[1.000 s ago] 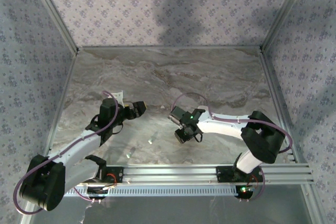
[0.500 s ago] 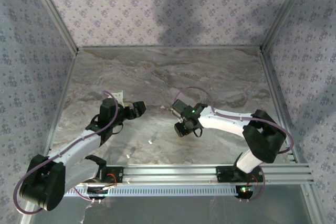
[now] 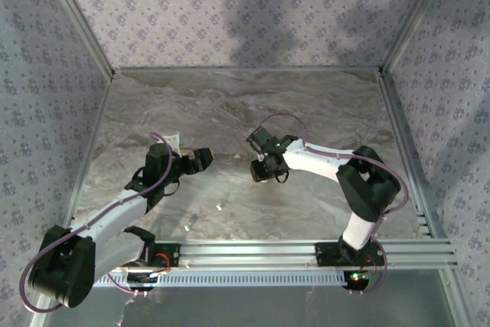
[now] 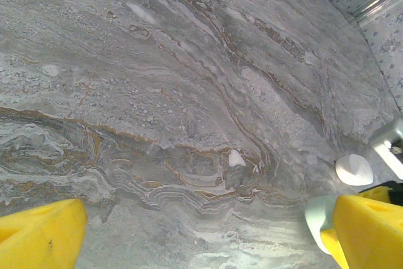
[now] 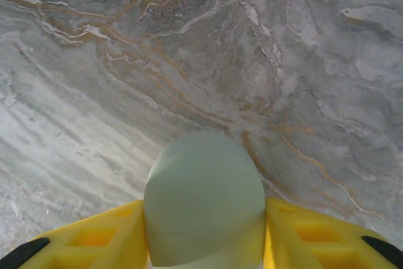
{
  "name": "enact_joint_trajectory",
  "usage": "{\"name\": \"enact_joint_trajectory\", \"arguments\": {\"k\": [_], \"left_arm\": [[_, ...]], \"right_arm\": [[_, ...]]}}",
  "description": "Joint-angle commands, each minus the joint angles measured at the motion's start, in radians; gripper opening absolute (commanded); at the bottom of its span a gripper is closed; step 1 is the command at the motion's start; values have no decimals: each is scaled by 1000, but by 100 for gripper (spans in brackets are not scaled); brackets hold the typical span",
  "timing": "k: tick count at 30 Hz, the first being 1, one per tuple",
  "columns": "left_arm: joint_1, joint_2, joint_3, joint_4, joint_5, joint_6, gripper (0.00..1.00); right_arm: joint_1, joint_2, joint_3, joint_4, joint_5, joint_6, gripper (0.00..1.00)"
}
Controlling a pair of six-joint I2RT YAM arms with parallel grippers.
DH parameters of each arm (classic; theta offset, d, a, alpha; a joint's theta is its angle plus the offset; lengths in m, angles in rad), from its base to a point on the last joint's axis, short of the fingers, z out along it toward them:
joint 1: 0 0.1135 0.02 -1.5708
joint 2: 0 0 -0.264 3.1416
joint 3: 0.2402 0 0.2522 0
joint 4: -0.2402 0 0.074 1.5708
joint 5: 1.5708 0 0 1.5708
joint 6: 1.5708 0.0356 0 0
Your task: Insert the wireless bluetooth earbuds into the charging case
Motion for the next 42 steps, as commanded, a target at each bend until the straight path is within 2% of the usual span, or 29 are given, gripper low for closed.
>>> {"name": "enact_joint_trajectory", "arguments": {"k": [1, 8, 14, 23, 32, 37, 42], "left_arm": [[4, -6, 3, 26, 22, -5, 100], [4, -1, 2, 30, 28, -7, 100], [4, 11, 5, 36, 34, -10, 100], [4, 51, 14, 49, 51, -12, 100], [3, 165, 56, 59, 99, -22, 100], [3, 270, 86, 92, 168, -37, 100], [1, 342, 111, 108, 213, -48, 100]], "right_arm": [[-4, 39, 44, -11, -10, 40, 47], [0, 99, 70, -14, -14, 71, 50], [7, 98, 76, -25, -10, 77, 60], [12, 30, 65, -34, -10, 73, 74], [-22, -92, -14, 16, -39, 32, 85], [-50, -124, -45, 46, -73, -23, 86], [-64, -100, -42, 46, -104, -82, 80]]}}
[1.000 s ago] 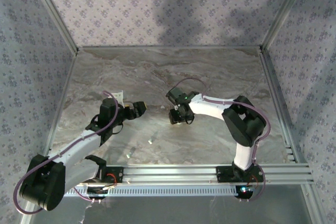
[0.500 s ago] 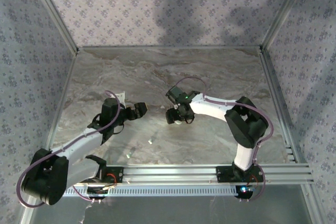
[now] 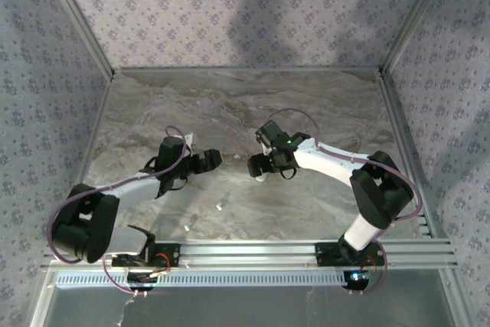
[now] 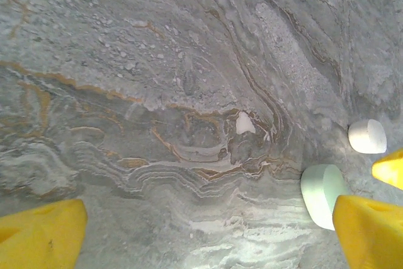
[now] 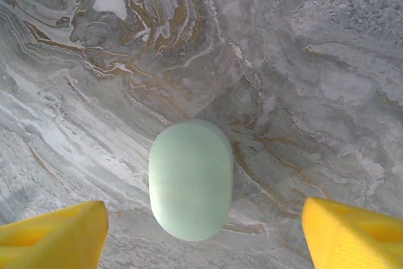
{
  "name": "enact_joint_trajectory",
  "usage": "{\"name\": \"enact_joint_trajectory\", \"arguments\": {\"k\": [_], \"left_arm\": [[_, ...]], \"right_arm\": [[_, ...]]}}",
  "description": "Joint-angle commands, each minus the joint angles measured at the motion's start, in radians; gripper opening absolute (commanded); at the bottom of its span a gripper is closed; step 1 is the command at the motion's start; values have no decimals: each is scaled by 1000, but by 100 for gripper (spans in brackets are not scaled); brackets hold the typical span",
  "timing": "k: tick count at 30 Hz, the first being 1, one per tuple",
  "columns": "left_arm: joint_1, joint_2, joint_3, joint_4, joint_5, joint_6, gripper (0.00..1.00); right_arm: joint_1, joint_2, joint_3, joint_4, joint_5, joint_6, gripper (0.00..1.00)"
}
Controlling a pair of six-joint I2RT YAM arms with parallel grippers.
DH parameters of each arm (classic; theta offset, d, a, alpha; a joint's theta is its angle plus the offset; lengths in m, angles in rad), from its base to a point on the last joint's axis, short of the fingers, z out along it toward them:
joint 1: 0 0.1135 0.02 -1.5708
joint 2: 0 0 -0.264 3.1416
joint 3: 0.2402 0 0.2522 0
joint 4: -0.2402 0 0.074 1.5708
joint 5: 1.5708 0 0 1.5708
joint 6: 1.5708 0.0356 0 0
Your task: Insert the wireless bluetooth earbuds into the charging case
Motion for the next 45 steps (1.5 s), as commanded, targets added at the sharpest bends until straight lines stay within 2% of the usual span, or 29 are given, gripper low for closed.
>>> {"name": "enact_joint_trajectory", "arguments": {"k": [1, 6, 14, 18, 31, 45], "left_arm": [[1, 24, 28, 42, 57, -14, 100], [-2, 26, 31, 40, 58, -11, 100], [-7, 26, 34, 38, 58, -9, 100], [-7, 26, 35, 37, 58, -9, 100], [-13, 26, 36, 35, 56, -6, 100], [-19, 24, 37, 26, 47, 4, 100]], "right_arm": [[-4, 14, 6, -3, -31, -67, 79], [6, 42, 23, -18, -16, -86, 76], [61, 117, 89, -82, 109, -84, 75], [72, 139, 112, -96, 134, -80, 72], [66, 166, 128, -94, 124, -68, 61], [54, 164, 129, -100, 110, -60, 59]]}}
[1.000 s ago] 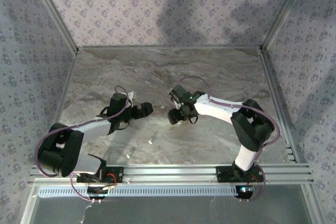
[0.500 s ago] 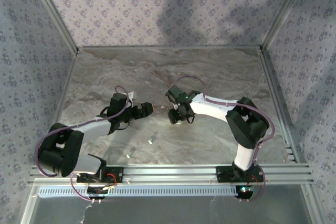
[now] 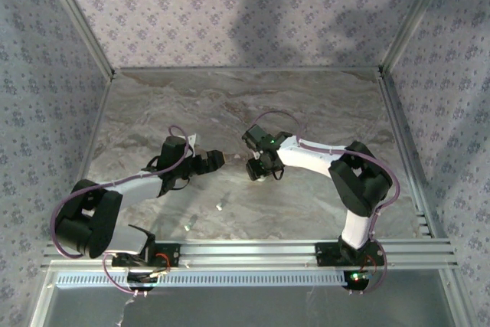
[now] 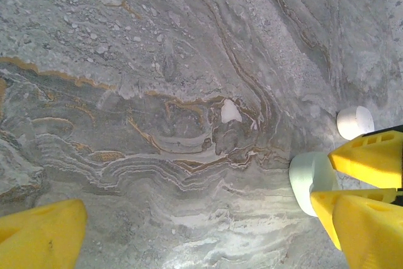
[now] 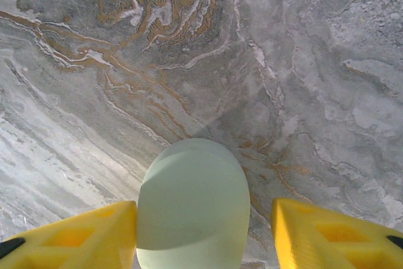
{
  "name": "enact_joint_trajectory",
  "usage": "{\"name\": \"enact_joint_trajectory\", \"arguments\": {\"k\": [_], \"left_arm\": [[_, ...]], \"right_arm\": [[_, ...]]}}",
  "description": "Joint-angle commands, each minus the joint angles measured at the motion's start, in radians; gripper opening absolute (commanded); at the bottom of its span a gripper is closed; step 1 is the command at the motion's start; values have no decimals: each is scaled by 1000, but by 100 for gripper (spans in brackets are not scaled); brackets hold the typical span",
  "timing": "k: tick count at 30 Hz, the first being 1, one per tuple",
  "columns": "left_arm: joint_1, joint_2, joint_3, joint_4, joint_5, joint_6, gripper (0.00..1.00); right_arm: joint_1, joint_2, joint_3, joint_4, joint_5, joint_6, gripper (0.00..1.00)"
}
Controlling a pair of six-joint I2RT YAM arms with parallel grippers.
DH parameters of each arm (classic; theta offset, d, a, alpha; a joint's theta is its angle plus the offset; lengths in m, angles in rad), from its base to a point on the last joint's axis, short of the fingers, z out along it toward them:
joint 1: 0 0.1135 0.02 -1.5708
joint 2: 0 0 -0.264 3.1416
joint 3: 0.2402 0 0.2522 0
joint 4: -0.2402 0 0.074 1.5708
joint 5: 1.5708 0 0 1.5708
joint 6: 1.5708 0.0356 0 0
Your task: Insert the wireless bluetooth earbuds into the charging case
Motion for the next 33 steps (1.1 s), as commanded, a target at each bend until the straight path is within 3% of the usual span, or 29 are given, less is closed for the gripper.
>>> {"name": "enact_joint_trajectory", "arguments": {"k": [1, 18, 33], "left_arm": [[-4, 2, 30, 21, 5, 11, 100], [-7, 0, 34, 12, -1, 19, 100], [-16, -1, 38, 8, -4, 22, 100]], "right_arm": [[-8, 3, 22, -32, -5, 11, 59], [-11, 0, 7, 5, -30, 40, 51], [-19, -29, -9, 25, -52, 70, 49]]}}
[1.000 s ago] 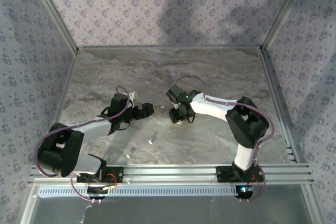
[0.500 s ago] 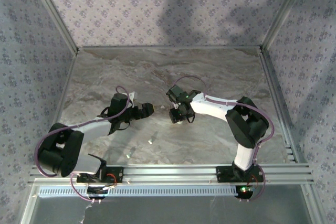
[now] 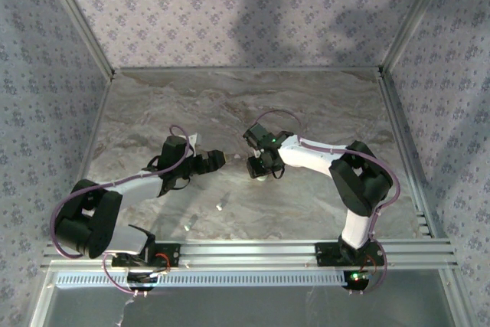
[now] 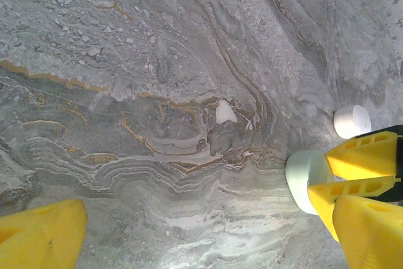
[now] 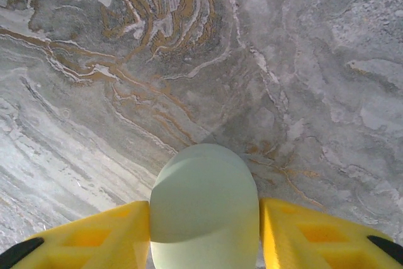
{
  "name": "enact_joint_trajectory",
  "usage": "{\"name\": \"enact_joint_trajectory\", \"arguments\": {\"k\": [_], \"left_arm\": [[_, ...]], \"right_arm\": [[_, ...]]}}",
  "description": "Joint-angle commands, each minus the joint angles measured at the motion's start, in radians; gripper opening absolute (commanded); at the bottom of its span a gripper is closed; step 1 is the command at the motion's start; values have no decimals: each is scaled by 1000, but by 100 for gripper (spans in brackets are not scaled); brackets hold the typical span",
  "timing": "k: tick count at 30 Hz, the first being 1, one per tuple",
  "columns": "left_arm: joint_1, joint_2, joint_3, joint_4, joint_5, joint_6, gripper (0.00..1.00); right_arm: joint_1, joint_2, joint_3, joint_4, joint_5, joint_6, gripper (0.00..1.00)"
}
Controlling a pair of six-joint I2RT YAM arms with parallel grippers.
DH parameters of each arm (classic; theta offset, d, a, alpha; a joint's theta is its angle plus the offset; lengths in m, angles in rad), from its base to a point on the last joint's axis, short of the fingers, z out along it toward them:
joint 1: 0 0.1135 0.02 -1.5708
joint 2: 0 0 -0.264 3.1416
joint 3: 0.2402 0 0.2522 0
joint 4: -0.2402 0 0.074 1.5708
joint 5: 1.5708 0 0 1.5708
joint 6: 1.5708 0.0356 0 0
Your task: Insert the wireless bluetooth earbuds into the charging case
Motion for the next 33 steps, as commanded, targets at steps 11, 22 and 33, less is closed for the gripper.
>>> {"name": "enact_joint_trajectory", "arguments": {"k": [11, 22, 33], "left_arm": [[-13, 7, 37, 10, -5, 23, 100], [-17, 10, 39, 8, -5, 25, 100], [-29, 34, 47, 33, 36, 22, 96]], "right_arm": [[-12, -33, -36, 6, -20, 21, 57], [-14, -51, -44, 9, -27, 24, 48], [-48, -85, -94, 72, -104, 46, 46]]}}
